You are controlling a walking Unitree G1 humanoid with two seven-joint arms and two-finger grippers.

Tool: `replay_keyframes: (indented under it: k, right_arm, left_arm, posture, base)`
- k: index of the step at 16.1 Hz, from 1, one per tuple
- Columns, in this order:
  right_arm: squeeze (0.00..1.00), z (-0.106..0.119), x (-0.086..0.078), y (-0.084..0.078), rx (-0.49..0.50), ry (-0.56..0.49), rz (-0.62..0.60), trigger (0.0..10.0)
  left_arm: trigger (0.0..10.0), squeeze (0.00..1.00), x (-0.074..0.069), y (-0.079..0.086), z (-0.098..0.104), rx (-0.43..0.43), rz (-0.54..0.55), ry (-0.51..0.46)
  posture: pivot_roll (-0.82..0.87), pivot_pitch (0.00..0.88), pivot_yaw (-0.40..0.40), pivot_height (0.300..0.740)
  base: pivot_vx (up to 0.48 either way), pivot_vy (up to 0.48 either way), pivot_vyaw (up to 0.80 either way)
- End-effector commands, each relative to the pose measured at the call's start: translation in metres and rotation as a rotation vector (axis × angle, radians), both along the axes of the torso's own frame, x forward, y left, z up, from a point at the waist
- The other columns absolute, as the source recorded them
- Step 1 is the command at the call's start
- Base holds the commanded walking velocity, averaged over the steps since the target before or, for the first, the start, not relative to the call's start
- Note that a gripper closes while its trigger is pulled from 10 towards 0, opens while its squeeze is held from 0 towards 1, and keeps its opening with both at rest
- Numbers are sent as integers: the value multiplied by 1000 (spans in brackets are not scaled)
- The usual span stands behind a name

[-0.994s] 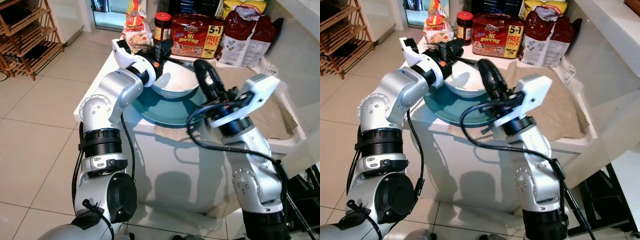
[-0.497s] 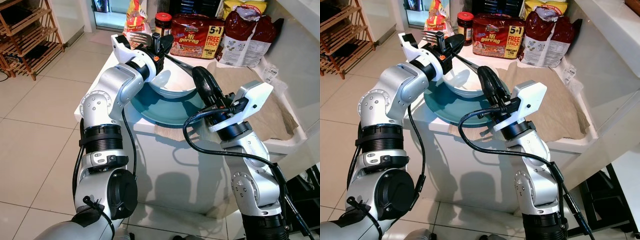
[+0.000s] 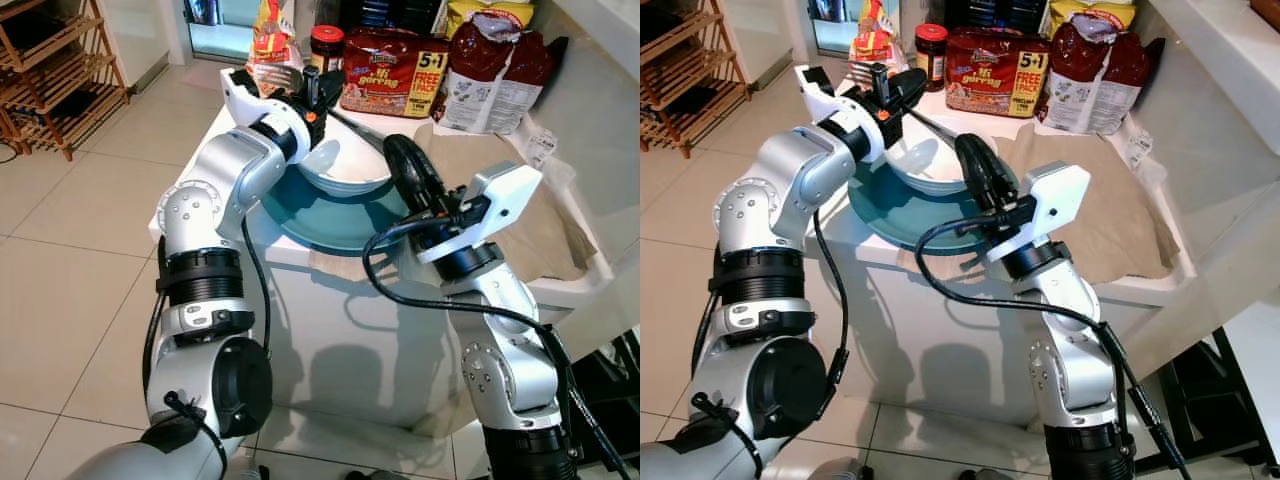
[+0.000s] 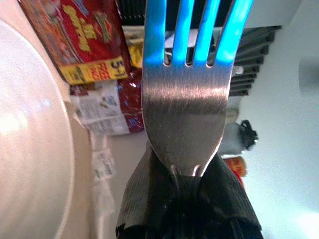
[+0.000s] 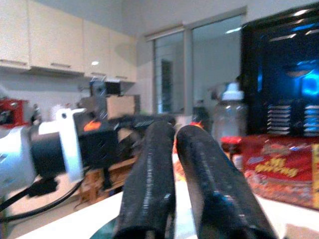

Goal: Setting the table

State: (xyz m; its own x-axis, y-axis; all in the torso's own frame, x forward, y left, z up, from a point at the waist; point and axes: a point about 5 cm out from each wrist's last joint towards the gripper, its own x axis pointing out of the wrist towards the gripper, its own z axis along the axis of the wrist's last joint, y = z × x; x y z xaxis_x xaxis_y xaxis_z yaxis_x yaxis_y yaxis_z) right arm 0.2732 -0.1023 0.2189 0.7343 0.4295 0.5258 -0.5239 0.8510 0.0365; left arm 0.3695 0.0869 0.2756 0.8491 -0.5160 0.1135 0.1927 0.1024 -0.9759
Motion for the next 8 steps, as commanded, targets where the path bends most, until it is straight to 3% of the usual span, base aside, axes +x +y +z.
replay_keyframes:
  k: [1, 6, 7, 8]
  right_arm:
    - [1000, 6, 0, -5, 8, -29, -25, 10000]
    - [1000, 5, 0, -6, 5, -30, -27, 10000]
    - [1000, 4, 1, -11, 10, -22, -76, 10000]
    - [353, 2, 3, -26, 49, 4, -178, 10000]
  left_arm:
    - [0, 0, 0, -4, 1, 24, -10, -7]
    - [0, 0, 3, 1, 2, 82, 24, -22]
    - [0, 0, 5, 6, 2, 139, 53, -39]
    - [0, 0, 9, 17, 6, 254, 117, -77]
  posture:
    - [72, 22, -58, 740]
    - [73, 22, -55, 740]
    - [73, 23, -54, 740]
    - [70, 25, -54, 740]
  base:
    - [0, 0, 0]
    - [0, 0, 0]
    - [0, 0, 0]
    - [0, 0, 0]
